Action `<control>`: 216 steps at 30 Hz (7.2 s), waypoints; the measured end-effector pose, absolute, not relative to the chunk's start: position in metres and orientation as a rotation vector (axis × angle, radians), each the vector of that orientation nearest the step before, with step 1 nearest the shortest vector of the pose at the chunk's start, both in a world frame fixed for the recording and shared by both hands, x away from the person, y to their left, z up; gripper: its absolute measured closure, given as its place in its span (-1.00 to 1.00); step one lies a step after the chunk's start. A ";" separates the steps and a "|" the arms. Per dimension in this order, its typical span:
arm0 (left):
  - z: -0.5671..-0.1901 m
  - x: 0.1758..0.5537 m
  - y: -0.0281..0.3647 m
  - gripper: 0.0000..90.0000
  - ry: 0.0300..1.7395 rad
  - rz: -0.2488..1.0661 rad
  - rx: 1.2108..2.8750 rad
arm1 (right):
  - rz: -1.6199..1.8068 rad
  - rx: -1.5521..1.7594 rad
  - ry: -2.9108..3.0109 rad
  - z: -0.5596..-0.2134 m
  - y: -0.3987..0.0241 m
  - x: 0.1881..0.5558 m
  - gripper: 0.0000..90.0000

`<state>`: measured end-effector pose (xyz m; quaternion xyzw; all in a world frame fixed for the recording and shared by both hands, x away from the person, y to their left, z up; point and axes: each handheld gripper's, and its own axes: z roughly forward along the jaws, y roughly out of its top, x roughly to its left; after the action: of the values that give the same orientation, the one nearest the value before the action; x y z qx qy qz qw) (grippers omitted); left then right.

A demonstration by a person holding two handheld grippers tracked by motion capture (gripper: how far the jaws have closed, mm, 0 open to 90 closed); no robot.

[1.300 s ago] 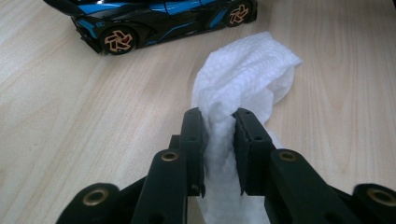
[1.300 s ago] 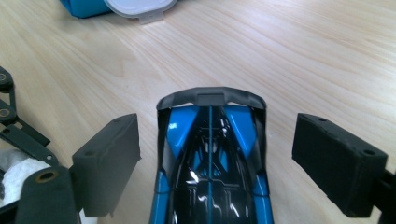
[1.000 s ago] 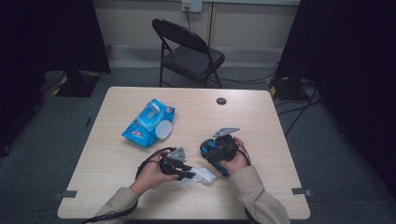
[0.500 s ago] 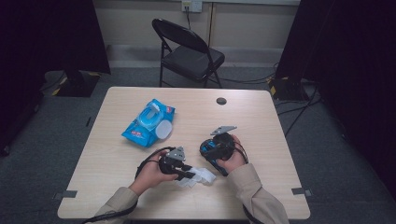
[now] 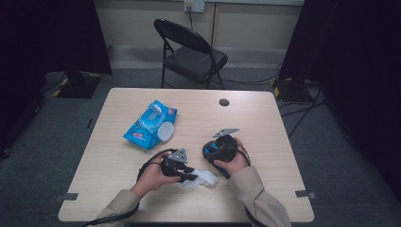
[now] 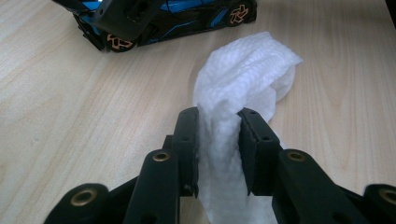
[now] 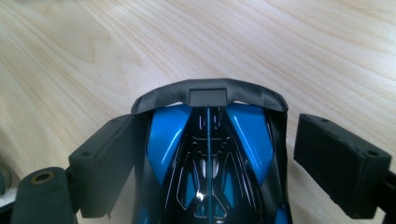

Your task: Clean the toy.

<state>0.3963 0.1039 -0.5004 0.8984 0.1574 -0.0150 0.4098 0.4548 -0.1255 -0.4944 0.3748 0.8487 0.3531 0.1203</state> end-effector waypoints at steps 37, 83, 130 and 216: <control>-0.500 0.396 0.104 0.56 0.390 -0.031 2.268 | 0.976 1.040 2.490 -0.500 -0.118 0.451 -0.44; -0.496 0.396 0.106 0.54 0.424 -0.008 2.272 | 1.319 1.070 2.300 -0.462 -0.167 0.413 -0.43; -0.427 0.400 0.137 0.89 0.499 -0.011 2.067 | 1.505 0.972 2.266 -0.438 -0.172 0.380 -0.43; -0.410 0.416 0.148 0.88 0.592 0.170 1.992 | 1.538 0.939 2.269 -0.433 -0.169 0.383 -0.43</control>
<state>0.4159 0.1484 -0.4096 0.8252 0.2452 0.0706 0.5040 0.3825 -0.1694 -0.4326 0.3218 0.7772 0.5269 0.1216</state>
